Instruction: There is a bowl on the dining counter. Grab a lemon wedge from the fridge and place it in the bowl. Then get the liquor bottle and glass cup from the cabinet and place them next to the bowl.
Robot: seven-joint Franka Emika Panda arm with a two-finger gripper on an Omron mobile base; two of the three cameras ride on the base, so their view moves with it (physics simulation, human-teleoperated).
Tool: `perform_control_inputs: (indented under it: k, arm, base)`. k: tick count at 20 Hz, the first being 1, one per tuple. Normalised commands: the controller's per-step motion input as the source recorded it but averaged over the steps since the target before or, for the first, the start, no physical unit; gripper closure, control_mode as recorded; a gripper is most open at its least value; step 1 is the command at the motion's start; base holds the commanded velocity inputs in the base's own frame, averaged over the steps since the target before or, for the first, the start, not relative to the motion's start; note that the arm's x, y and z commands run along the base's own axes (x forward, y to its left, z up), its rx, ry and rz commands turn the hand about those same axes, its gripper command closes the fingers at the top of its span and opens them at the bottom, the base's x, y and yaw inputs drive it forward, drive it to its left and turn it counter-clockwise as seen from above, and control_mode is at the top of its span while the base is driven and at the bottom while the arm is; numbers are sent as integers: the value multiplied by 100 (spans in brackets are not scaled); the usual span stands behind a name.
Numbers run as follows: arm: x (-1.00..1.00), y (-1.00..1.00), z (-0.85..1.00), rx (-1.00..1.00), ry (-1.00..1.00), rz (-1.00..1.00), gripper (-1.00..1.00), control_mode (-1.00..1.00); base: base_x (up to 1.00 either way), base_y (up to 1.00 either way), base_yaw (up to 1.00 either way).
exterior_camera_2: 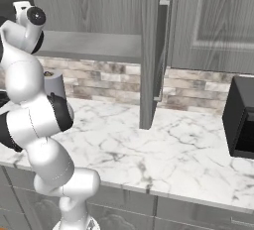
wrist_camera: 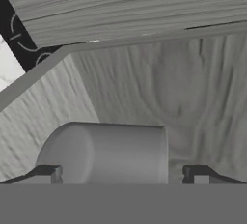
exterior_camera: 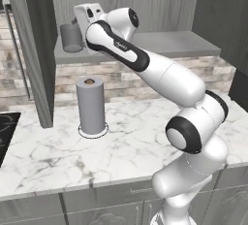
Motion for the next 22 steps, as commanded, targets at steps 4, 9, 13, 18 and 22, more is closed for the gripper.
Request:
perform_control_inputs:
  k: [4,9,13,18,22]
  arm:
    - [8,7,-7,0,0,0,-100,-100]
    - [0,8,-12,0,0,0,-100,-100]
    - [0,8,-16,0,0,0,-100,-100]
    - [0,7,-19,0,1,0,-100,-100]
    - [0,7,-22,-1,2,0,-100,-100]
  base:
    - [0,0,0]
    - [0,0,0]
    - [0,0,0]
    - [0,0,0]
    - [0,0,0]
